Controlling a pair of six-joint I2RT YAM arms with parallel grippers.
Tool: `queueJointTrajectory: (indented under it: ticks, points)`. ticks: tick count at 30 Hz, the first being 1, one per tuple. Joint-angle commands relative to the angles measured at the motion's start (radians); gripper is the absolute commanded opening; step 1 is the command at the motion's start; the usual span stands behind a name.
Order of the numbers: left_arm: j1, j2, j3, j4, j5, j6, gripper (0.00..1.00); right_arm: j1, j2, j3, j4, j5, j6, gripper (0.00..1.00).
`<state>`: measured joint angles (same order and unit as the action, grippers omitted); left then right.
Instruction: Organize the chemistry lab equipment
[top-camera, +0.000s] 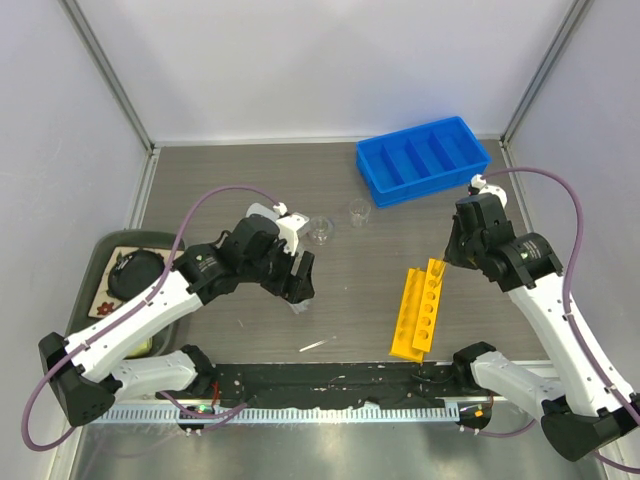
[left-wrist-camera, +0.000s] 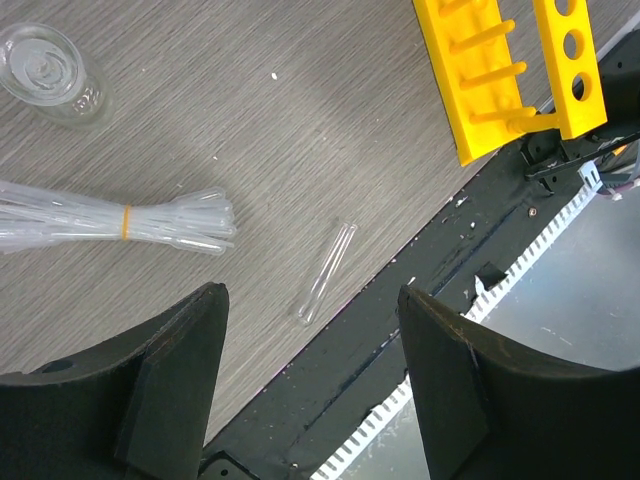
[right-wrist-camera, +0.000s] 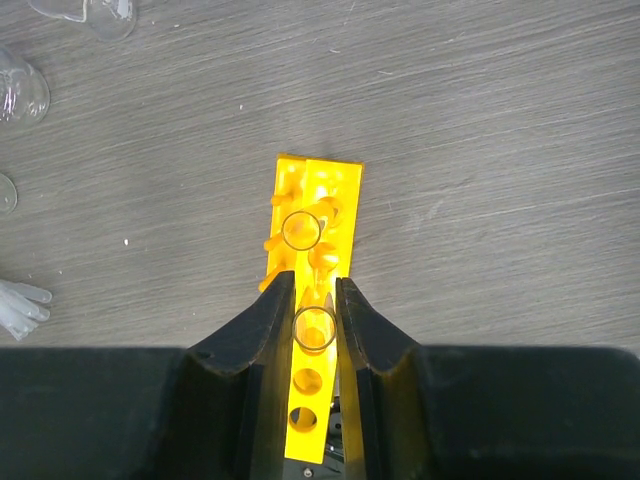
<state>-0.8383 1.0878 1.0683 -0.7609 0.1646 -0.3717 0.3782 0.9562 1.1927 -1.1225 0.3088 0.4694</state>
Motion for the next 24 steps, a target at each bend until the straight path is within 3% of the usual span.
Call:
queueJointTrajectory:
  ticks: [1, 13, 24]
  points:
    - [0.002, -0.02, 0.002, 0.003, -0.013, 0.024, 0.73, 0.004, 0.004, -0.034, 0.047, 0.035, -0.005, 0.06]
    - [0.002, -0.022, 0.005, -0.002, -0.022, 0.025, 0.72, 0.004, 0.006, -0.093, 0.087, 0.078, -0.015, 0.04]
    - [0.001, -0.019, 0.01, -0.002, -0.023, 0.024, 0.72, 0.004, -0.005, -0.038, 0.064, 0.084, -0.018, 0.04]
